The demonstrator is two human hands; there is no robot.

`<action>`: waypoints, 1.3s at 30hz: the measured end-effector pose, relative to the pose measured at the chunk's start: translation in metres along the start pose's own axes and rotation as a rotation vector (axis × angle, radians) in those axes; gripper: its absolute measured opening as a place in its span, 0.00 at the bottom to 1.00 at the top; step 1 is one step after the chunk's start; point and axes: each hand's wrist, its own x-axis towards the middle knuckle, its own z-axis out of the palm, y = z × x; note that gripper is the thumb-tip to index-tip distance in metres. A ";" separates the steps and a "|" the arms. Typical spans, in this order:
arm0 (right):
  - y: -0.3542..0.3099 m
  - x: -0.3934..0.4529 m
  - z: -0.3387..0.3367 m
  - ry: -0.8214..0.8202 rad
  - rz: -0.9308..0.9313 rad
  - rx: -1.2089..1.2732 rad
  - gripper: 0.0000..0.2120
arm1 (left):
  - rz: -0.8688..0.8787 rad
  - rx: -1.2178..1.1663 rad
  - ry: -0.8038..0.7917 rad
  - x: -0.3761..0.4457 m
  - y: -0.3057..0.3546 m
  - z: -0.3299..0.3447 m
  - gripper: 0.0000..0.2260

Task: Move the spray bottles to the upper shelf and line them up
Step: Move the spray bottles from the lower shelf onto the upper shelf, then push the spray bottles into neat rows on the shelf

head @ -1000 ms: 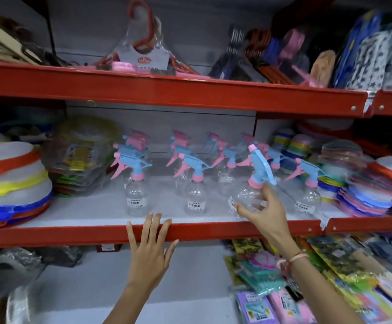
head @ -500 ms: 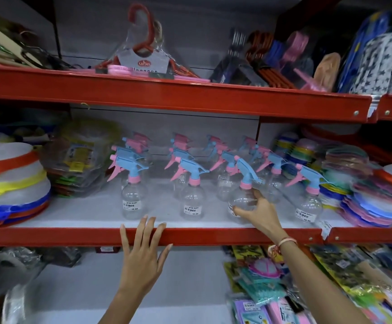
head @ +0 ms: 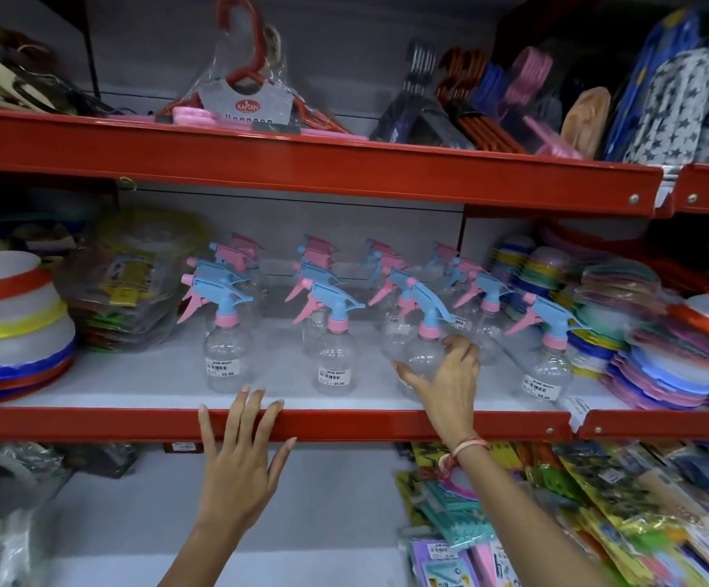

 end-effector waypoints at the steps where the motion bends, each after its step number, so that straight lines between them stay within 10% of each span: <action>1: 0.004 0.001 -0.001 -0.014 -0.026 0.006 0.36 | -0.001 0.001 0.007 0.000 0.001 0.000 0.25; 10: 0.045 0.027 -0.039 -0.496 -0.022 0.330 0.32 | -0.013 0.012 0.017 -0.002 0.004 -0.001 0.25; 17: 0.048 0.027 -0.044 -0.578 -0.024 0.314 0.35 | -0.013 0.013 -0.004 -0.001 0.005 -0.005 0.25; 21: 0.038 0.010 -0.046 -0.386 -0.044 0.209 0.37 | -0.007 -0.036 -0.029 0.000 0.004 -0.010 0.24; 26: -0.017 -0.035 -0.037 0.083 -0.098 0.291 0.14 | -0.051 -0.273 -0.040 0.003 0.001 -0.023 0.24; 33: -0.114 -0.072 0.022 -0.507 0.039 0.596 0.14 | -0.551 -0.777 0.072 0.036 -0.029 -0.064 0.28; 39: -0.168 -0.070 0.068 -0.809 0.271 0.561 0.35 | -0.753 -1.002 -0.259 0.074 -0.067 -0.083 0.39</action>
